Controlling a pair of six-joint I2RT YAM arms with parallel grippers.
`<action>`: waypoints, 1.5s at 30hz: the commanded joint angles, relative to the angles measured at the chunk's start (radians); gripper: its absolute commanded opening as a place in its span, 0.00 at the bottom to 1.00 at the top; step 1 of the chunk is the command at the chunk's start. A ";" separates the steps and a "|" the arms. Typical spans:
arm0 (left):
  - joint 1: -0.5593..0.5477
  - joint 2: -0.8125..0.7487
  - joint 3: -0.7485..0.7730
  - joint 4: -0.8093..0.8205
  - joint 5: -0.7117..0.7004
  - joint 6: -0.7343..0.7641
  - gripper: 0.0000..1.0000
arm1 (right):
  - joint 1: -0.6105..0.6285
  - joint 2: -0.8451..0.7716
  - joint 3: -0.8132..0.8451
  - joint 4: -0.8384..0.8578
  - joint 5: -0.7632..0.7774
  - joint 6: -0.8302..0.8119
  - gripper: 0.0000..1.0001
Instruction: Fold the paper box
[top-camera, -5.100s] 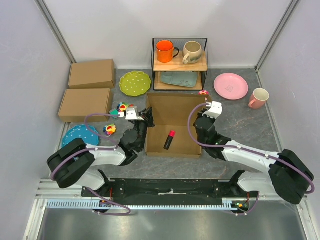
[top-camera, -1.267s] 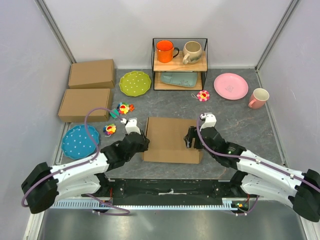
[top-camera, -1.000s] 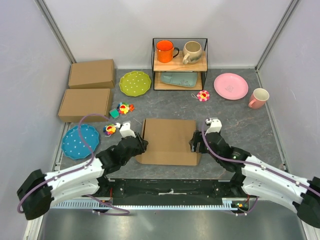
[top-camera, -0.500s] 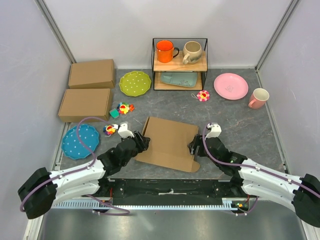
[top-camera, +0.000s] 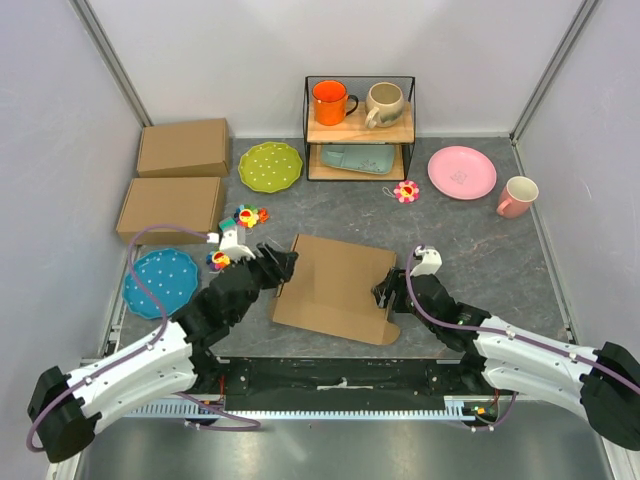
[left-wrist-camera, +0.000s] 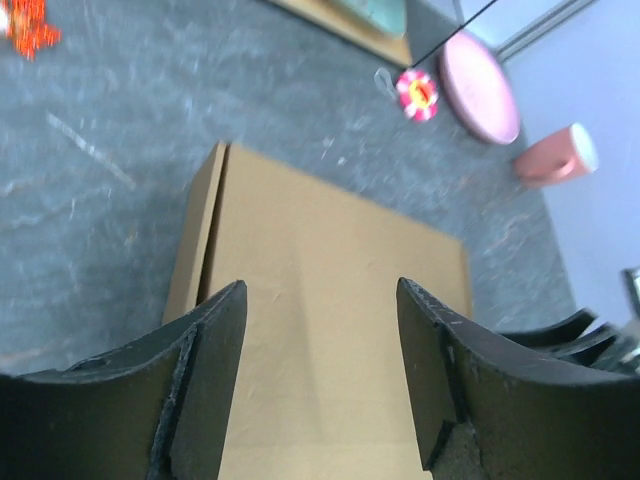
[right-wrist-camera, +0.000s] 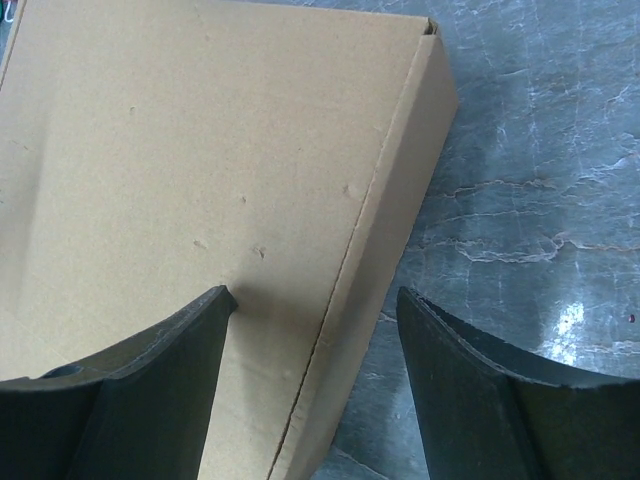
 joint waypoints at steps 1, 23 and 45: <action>0.082 0.056 0.109 -0.070 0.038 0.114 0.69 | 0.002 0.019 -0.013 -0.033 0.008 0.014 0.75; 0.199 0.483 -0.066 0.366 0.475 -0.020 0.36 | -0.087 0.121 -0.009 0.165 -0.007 -0.054 0.56; 0.200 0.699 -0.014 0.519 0.421 -0.062 0.43 | -0.262 0.379 0.013 0.316 -0.205 -0.094 0.34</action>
